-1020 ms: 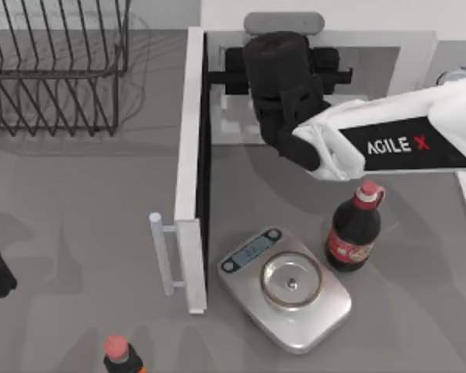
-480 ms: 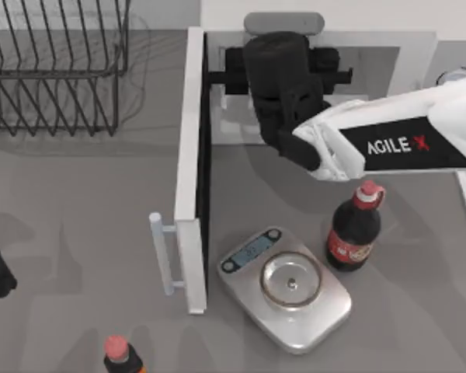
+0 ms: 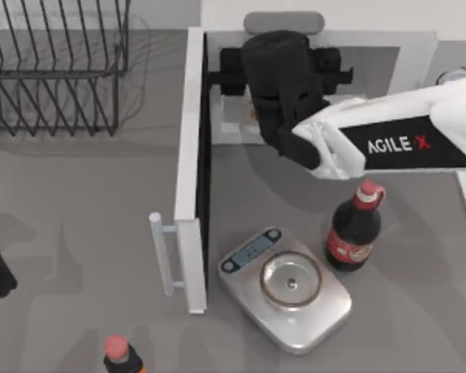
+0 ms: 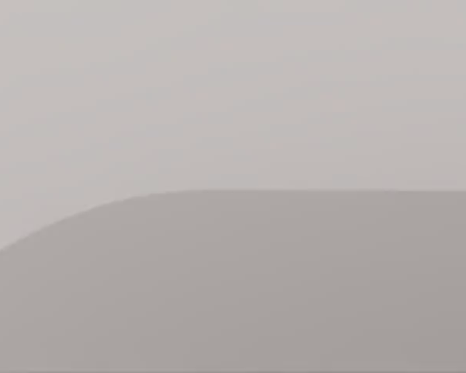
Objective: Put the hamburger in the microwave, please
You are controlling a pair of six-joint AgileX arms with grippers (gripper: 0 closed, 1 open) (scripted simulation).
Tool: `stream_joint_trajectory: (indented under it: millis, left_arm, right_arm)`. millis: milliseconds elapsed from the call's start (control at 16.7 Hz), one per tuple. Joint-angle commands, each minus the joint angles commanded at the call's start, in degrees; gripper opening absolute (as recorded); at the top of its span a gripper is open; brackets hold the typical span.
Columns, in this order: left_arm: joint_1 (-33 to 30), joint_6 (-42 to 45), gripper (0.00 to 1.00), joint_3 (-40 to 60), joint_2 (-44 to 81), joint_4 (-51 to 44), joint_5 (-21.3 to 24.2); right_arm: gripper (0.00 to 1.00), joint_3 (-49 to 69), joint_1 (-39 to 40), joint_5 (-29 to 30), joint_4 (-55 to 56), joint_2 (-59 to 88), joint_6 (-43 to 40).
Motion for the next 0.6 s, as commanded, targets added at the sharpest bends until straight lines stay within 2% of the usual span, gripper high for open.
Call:
stream_joint_trajectory:
  millis: [420, 600]
  left_arm:
    - [0.00, 0.00, 1.00, 0.00, 0.00, 0.00, 0.00]
    - [0.00, 0.00, 1.00, 0.00, 0.00, 0.00, 0.00]
  right_arm:
    - [1.00, 6.43, -0.03, -0.13, -14.19, -5.78, 0.01]
    - [1.00, 8.17, -0.05, -0.18, -16.60, -7.56, 0.02]
